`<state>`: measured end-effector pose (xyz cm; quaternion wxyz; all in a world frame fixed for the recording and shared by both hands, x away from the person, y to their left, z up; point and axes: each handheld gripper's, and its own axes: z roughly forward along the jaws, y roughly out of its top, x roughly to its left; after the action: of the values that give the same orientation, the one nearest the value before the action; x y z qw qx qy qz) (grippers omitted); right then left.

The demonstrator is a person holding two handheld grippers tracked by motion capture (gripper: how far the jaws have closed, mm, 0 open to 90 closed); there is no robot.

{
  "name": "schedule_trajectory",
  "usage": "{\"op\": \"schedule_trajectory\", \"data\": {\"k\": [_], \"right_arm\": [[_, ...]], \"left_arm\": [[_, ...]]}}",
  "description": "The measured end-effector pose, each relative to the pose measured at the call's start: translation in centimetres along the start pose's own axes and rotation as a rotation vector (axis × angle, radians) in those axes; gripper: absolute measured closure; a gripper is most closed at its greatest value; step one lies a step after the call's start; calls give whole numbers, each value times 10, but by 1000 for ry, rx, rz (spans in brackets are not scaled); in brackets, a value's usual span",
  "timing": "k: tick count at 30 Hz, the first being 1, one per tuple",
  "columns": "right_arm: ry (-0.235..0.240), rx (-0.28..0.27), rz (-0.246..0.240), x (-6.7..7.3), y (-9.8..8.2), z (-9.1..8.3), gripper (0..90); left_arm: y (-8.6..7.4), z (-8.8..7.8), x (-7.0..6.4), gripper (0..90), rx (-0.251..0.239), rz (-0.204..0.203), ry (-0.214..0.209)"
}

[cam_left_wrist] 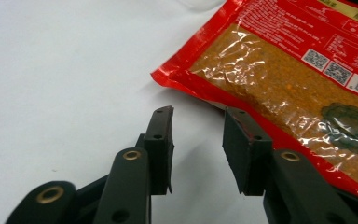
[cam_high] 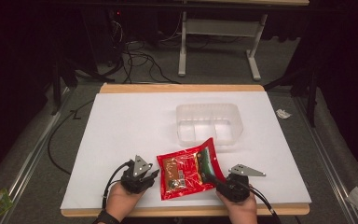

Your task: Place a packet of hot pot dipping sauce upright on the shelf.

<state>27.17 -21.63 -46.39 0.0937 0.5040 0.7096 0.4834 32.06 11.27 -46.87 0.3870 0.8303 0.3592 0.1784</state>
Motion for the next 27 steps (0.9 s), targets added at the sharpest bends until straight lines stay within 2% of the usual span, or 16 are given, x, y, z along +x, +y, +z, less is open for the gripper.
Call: {"op": "schedule_trajectory", "data": {"k": [4,5,7,8,9,11,15,18,21,27], "right_arm": [[2,-29,-36,3,7,-5,892],[8,-43,-54,6,12,-7,893],[12,-56,-77,8,18,-9,893],[13,-58,-87,9,20,-10,893],[18,-63,-99,9,23,-11,893],[20,-66,-107,10,26,-12,893],[47,-99,-131,5,41,-18,893],[63,-124,-145,1,51,-21,895],[84,-145,-159,0,58,-25,898],[125,-184,-191,3,65,-36,898]], "left_arm": [[2,-6,5,582,-40,-43,-8],[3,-10,8,541,-66,-64,-26],[4,-11,8,519,-80,-75,-30],[6,-14,10,500,-108,-96,-48],[6,-14,10,484,-108,-96,-48],[8,-15,9,473,-141,-115,-72],[15,-14,6,418,-177,-122,-100],[21,-12,2,407,-209,-128,-134],[26,-9,-1,408,-230,-130,-147],[31,-6,-3,409,-242,-141,-167]]}}
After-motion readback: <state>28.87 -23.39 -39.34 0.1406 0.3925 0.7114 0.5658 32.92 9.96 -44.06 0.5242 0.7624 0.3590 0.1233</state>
